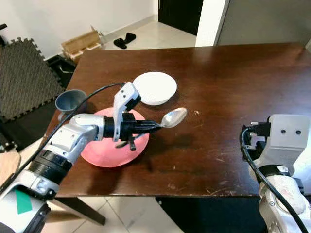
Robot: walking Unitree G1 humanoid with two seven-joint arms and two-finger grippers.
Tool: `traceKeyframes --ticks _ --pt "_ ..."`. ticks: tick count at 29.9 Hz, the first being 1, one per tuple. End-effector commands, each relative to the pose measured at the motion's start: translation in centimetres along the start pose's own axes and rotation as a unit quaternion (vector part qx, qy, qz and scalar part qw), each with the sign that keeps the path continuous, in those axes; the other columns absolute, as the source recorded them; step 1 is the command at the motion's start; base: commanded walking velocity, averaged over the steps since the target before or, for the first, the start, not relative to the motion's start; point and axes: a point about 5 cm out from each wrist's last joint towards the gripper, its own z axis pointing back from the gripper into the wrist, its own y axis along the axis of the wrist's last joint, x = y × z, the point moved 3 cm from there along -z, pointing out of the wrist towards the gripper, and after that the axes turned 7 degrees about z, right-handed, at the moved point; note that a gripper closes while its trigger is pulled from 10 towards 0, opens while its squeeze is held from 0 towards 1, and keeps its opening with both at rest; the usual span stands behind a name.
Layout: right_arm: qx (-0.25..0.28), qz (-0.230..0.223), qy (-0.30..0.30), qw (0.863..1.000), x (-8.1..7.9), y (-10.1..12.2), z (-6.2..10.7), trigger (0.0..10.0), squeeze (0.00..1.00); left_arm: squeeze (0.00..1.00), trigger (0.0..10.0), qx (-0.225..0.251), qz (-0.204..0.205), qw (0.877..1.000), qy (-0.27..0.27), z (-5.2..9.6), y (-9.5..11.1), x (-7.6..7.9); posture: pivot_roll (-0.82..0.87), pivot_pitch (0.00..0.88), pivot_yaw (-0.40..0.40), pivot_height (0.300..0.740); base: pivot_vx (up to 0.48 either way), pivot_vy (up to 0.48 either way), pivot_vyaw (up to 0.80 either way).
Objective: Setting the table
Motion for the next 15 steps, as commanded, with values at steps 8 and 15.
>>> traceKeyframes --ticks 8,15 --pt "0.007 -0.026 0.06 0.998 -4.0 0.8 -0.1 10.0 0.0 0.0 10.0 -0.082 -0.03 0.993 0.075 3.8 -1.9 -3.5 0.0 0.294 0.177 0.74 0.0 0.0 0.0" --pt "-0.001 -0.037 0.061 0.997 -4.6 0.4 0.3 10.0 0.0 0.0 10.0 -0.153 0.031 0.964 0.214 7.0 -4.9 -7.3 0.01 0.29 0.196 0.74 0.0 0.0 0.0"
